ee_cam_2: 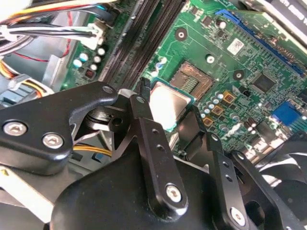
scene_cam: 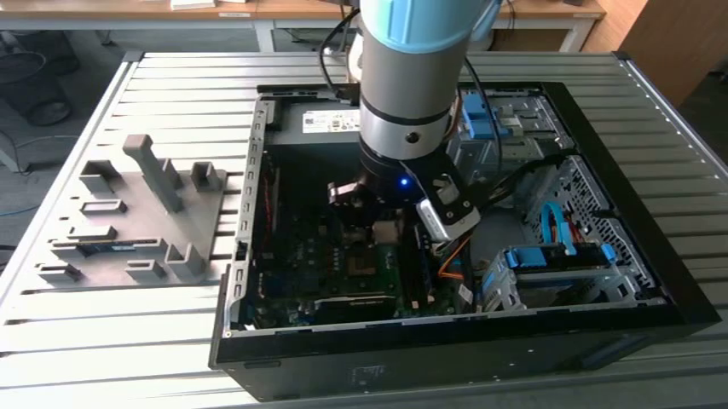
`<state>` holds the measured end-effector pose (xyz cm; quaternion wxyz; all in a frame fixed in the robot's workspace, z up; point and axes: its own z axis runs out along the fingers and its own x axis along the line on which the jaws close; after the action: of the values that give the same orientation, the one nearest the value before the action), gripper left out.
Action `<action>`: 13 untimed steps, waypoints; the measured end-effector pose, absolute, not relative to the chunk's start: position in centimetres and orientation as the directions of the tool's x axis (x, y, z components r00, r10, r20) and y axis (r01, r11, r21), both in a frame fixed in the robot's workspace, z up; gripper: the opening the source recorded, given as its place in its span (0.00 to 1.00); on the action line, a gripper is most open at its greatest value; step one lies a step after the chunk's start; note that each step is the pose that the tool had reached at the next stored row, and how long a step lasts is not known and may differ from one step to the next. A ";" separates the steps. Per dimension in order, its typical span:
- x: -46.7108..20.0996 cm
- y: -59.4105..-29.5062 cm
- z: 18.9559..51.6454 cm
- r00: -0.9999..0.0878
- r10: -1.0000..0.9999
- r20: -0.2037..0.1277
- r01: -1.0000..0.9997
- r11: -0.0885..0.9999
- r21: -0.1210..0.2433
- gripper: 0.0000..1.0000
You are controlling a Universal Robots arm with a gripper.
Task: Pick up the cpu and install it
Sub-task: 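Place the cpu into insertion slot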
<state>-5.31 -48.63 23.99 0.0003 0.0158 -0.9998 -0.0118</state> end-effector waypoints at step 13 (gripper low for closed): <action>-6.0 -48.7 22.8 -0.999 -0.032 0.000 -0.032 0.999 0.024 0.47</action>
<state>-5.96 -48.70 22.79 0.0003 0.0158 -0.9998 -0.0118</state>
